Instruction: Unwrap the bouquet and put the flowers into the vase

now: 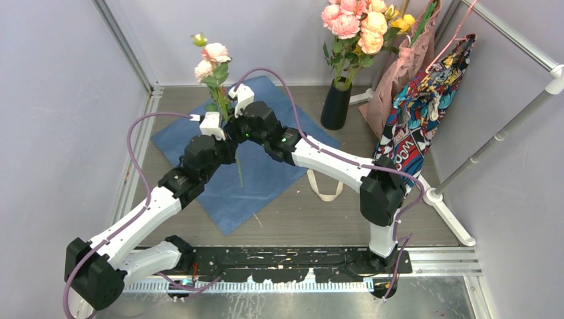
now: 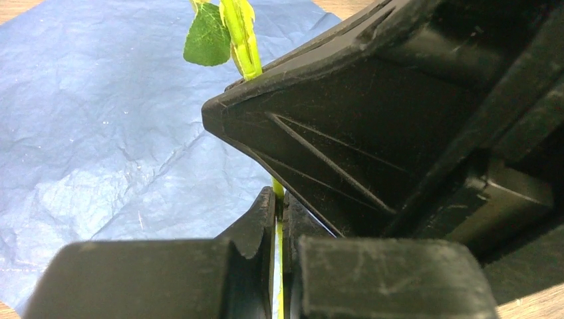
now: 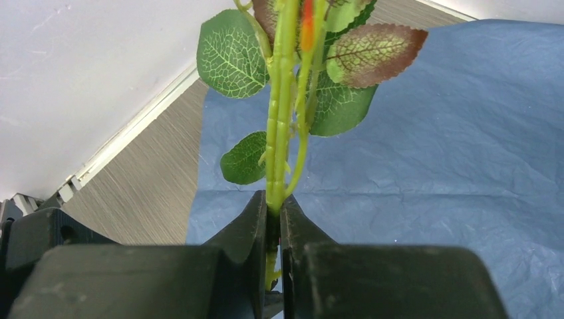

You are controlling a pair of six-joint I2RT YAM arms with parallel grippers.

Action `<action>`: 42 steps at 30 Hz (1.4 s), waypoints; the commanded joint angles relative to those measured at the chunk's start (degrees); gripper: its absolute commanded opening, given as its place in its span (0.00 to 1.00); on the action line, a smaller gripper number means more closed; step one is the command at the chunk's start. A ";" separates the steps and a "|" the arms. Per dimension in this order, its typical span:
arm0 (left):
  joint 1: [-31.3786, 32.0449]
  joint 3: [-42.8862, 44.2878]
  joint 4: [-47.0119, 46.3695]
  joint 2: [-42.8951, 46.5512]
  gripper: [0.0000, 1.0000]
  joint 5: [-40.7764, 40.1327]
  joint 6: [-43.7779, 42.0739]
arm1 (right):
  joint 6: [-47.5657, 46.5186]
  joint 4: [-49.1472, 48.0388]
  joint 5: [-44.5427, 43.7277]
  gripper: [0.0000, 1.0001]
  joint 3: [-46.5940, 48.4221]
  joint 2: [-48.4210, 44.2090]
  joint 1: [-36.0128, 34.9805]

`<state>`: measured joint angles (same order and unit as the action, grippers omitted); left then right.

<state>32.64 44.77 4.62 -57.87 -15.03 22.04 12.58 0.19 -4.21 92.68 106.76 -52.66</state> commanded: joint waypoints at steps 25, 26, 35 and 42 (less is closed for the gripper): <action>0.18 1.73 -1.90 -3.12 0.00 -5.97 -2.59 | -2.56 -2.94 -3.16 0.01 -12.08 -18.04 -0.21; 0.20 1.58 -2.10 -3.08 0.00 -5.79 -2.42 | -2.89 -2.99 -3.50 0.01 -12.24 -18.16 -0.18; 0.21 -2.32 -4.27 2.16 0.43 -6.41 0.60 | -6.59 -2.29 -8.68 0.01 -8.96 -16.37 0.26; 0.20 -7.27 -2.83 8.31 0.80 -11.80 1.21 | -12.13 0.86 -10.64 0.01 -0.95 -12.53 6.94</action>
<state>33.54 39.53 1.56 -52.42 -18.85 23.44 5.39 1.21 -10.70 84.16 95.09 -51.05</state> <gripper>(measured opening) 0.758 0.127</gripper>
